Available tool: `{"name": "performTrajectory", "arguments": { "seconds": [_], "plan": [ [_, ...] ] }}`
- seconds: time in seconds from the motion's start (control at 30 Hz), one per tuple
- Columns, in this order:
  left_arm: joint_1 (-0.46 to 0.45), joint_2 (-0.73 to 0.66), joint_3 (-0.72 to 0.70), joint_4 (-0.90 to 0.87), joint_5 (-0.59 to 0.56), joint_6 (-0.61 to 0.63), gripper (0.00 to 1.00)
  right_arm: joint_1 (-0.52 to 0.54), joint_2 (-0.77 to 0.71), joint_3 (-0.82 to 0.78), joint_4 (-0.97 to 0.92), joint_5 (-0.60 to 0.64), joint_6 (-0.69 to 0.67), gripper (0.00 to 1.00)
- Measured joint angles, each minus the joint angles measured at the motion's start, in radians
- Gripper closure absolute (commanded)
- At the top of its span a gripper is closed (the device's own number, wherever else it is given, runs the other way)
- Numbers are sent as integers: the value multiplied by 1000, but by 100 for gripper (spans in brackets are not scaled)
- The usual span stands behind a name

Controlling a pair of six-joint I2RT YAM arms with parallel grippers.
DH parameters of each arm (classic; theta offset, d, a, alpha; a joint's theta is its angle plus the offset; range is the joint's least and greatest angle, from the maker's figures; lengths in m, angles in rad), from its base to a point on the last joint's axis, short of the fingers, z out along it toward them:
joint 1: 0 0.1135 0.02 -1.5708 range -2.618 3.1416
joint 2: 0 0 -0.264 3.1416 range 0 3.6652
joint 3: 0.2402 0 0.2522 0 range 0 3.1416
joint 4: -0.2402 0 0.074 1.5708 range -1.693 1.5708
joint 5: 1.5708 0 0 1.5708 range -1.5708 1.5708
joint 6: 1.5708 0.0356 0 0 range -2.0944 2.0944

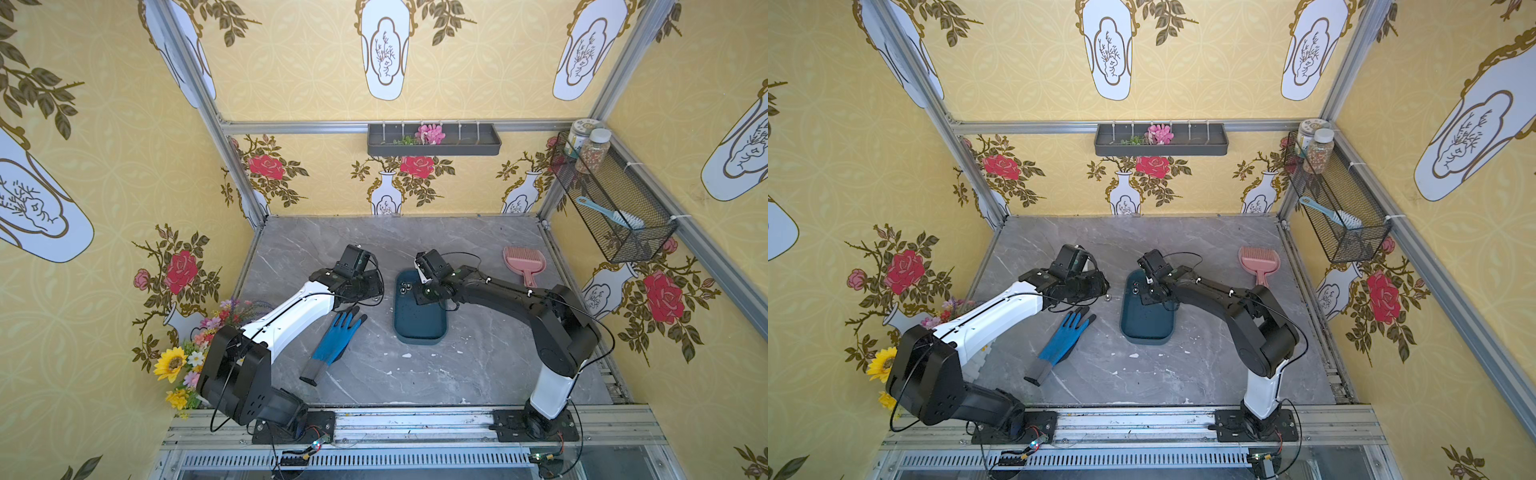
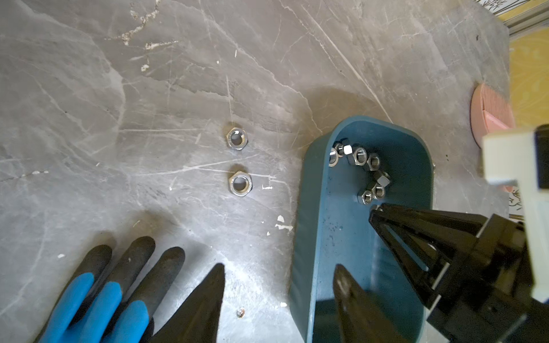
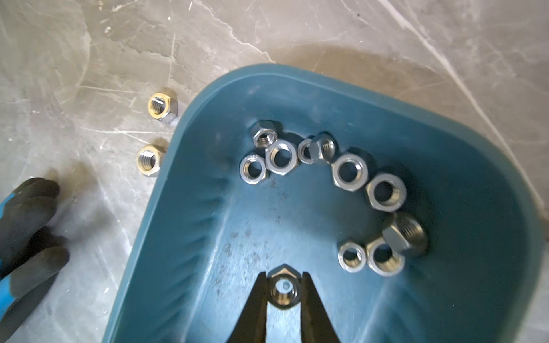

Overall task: Take out the wing nut from the storage box
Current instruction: Pick up the nut from the storage box, then place the nut at the center of the board.

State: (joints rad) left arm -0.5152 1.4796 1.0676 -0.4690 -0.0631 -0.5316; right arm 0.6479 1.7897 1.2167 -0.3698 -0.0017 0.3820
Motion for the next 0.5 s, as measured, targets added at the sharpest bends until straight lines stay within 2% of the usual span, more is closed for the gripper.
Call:
{"name": "performTrajectory", "arguments": {
  "seconds": [0.33,0.5],
  "plan": [
    [0,6,0,4,6,0,40,-11,-114,-58,-3,2,11,81],
    [0,7,0,5,6,0,40,-70,-176,-97,1,19,31,81]
  ]
}}
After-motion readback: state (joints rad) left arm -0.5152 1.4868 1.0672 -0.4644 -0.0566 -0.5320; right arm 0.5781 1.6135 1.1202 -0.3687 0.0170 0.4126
